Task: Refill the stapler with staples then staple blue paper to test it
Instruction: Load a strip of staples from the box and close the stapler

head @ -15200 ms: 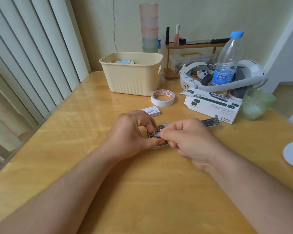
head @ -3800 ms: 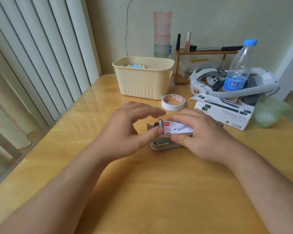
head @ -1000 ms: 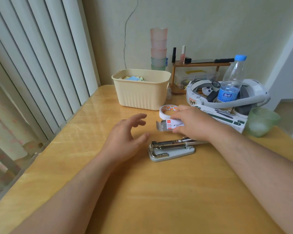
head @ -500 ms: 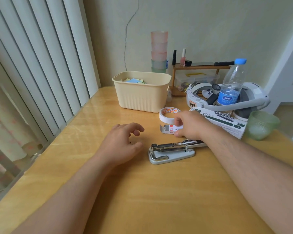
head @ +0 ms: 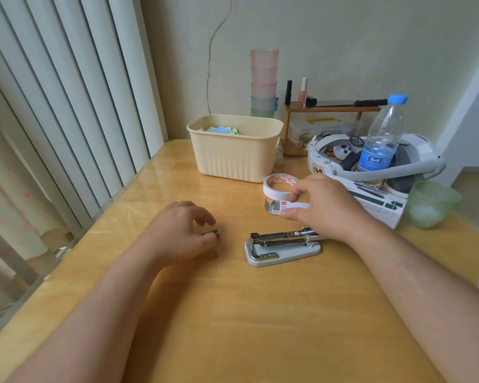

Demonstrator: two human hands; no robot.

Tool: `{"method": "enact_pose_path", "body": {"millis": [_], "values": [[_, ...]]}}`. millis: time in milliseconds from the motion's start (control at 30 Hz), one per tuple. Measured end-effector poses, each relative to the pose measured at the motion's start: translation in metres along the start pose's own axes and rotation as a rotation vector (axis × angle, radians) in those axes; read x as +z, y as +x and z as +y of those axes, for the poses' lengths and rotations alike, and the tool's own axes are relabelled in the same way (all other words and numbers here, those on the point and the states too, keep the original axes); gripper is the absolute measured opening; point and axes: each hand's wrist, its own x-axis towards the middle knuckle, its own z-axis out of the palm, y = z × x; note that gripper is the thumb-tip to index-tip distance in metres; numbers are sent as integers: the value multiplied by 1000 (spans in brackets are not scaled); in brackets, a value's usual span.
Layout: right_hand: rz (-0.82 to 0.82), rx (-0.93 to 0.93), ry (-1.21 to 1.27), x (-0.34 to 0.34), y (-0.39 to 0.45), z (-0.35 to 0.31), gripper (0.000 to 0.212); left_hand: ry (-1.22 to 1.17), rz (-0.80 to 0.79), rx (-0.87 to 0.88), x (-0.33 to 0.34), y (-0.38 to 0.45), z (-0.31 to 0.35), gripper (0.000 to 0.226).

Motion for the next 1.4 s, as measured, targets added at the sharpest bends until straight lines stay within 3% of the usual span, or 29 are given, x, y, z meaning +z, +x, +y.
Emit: {"method": "enact_pose_path", "body": {"millis": [167,367,433,500,567,767,1000,1400], "values": [[118,-70,150,7,-29,-17,17,5,10,-24,6,2,1,19],[167,-129,196,22,-45,-17,10,-70,77,12,13,4,4,9],[190,-153,212,25,-48,-20,12,-309,150,-7,15,4,11,8],[230,-166,301,26,-50,-26,15,-729,151,-57,18,1,24,11],[245,-143,425,28,-51,-32,17,-994,148,-62,21,-1,39,10],[216,-102,788,38,-52,-43,21,-1226,97,30,26,-5,61,26],[158,-129,881,38,-50,-41,20,-1293,82,110,32,-11,70,23],[215,-254,566,25,-50,-35,21,-1133,125,155,31,-12,63,24]]}}
